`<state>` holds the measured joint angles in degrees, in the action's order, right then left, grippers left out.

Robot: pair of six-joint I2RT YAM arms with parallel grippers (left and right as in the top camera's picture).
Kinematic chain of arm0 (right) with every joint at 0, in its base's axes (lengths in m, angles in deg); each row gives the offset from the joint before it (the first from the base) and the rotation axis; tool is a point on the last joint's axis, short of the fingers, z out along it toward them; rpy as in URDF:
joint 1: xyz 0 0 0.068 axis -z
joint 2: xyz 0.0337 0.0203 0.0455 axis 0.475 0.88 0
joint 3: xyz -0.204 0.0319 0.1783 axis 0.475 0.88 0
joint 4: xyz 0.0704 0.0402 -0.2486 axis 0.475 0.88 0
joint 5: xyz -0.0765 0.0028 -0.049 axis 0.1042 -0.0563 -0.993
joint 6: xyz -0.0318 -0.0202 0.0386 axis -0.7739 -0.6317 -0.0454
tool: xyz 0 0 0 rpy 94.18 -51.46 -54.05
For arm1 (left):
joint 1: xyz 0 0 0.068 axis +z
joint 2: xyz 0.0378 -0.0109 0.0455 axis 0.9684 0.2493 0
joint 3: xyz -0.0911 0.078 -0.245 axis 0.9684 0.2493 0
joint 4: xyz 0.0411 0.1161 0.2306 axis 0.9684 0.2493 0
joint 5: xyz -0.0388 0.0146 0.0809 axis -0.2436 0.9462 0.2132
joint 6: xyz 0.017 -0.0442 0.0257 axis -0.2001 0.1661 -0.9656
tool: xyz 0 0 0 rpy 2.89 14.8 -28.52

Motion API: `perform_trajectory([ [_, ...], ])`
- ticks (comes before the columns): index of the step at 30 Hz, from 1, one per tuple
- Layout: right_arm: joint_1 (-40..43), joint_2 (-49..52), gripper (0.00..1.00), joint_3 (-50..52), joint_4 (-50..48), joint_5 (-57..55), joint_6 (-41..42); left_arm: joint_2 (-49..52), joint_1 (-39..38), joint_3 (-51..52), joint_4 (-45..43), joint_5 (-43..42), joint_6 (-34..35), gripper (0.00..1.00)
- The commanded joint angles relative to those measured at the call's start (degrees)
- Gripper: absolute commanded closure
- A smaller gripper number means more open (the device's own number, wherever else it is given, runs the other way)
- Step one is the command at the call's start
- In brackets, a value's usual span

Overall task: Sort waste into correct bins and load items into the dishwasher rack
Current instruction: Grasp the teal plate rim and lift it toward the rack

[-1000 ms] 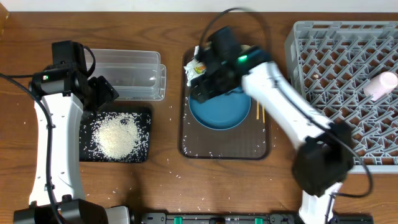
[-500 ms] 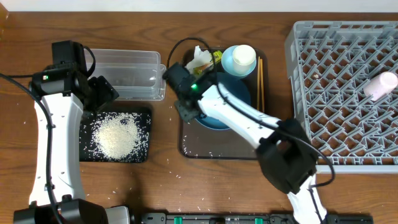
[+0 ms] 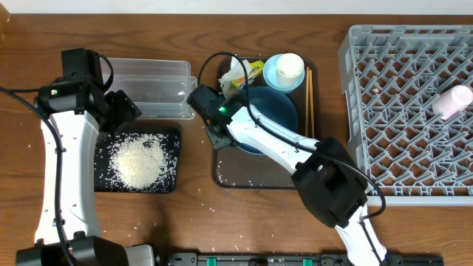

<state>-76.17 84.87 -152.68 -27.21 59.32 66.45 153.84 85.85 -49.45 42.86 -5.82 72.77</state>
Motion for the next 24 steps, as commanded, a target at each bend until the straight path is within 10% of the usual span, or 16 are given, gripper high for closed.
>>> perform_trajectory([
  [1,0.4,-1.2,0.99,-0.4,0.0,3.3,0.6,-0.9,0.1,0.2,0.0,0.0,0.3,0.1],
  [24,21.6,-30.8,0.99,-5.3,6.9,26.2,-10.1,-0.9,0.1,0.2,0.0,0.0,0.3,0.1],
])
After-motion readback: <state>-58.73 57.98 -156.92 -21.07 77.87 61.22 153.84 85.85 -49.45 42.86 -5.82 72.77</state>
